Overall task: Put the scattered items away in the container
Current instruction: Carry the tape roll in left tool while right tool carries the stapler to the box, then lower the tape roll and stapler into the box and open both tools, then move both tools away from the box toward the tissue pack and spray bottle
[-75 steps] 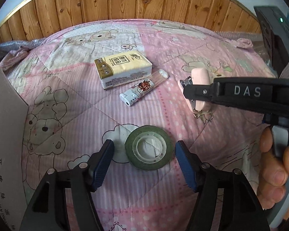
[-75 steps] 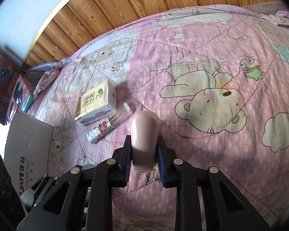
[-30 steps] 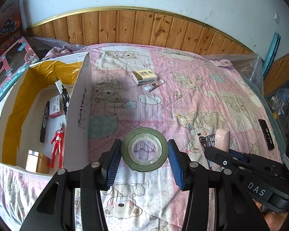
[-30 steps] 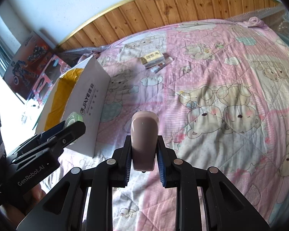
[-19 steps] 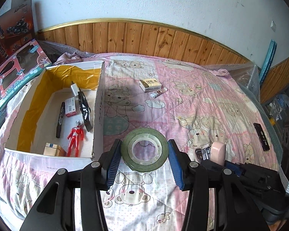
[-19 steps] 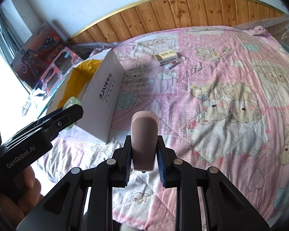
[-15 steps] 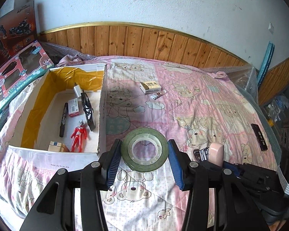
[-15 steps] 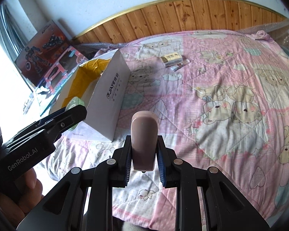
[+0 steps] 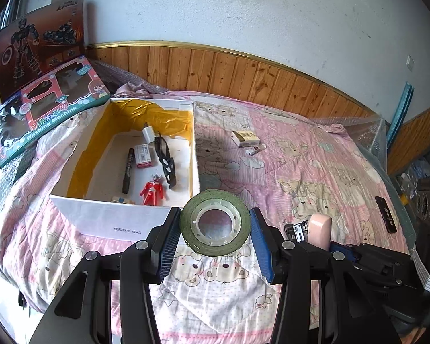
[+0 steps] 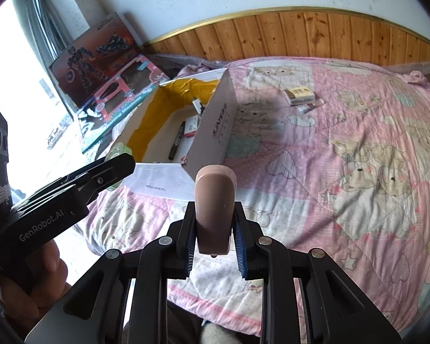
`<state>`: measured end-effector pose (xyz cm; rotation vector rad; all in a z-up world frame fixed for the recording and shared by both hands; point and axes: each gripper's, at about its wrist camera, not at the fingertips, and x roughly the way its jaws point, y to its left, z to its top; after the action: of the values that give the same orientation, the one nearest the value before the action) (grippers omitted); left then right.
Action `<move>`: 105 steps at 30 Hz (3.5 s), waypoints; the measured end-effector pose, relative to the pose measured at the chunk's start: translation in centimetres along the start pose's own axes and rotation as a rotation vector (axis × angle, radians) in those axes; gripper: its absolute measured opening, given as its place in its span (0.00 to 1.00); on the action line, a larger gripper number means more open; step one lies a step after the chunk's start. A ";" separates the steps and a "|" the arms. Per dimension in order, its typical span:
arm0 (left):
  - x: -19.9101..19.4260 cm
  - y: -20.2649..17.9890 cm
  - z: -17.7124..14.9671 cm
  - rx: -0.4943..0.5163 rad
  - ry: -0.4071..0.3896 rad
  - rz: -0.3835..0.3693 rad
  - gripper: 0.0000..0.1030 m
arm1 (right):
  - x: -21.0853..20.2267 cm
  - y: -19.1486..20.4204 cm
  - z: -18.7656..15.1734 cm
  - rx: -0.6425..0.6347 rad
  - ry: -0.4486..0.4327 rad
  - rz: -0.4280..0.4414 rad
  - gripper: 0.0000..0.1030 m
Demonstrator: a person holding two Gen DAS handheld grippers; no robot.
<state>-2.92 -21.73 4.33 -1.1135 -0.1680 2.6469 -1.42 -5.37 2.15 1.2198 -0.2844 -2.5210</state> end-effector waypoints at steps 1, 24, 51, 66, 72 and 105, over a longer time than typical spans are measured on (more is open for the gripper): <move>-0.3 0.8 0.1 -0.015 -0.002 0.005 0.48 | 0.1 0.5 0.2 -0.010 0.001 0.006 0.24; 0.5 11.7 4.8 -0.164 -0.047 0.086 0.48 | 5.0 6.8 7.0 -0.141 0.022 0.080 0.24; 9.6 15.7 11.1 -0.154 0.083 0.105 0.48 | 15.4 5.8 18.4 -0.190 0.099 0.064 0.24; 13.5 16.5 11.5 -0.112 0.164 0.142 0.48 | 21.4 3.3 22.0 -0.159 0.175 0.049 0.24; 14.6 16.9 11.8 -0.102 0.174 0.196 0.48 | 24.0 2.6 22.9 -0.195 0.181 -0.004 0.28; 10.4 10.8 10.0 -0.038 0.139 0.184 0.55 | 14.8 -5.2 12.9 0.052 0.140 0.115 0.29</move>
<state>-19.17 -29.15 2.00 -1.3824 -0.0926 2.7206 -21.20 -5.61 -2.29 1.3519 -0.3773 -2.3322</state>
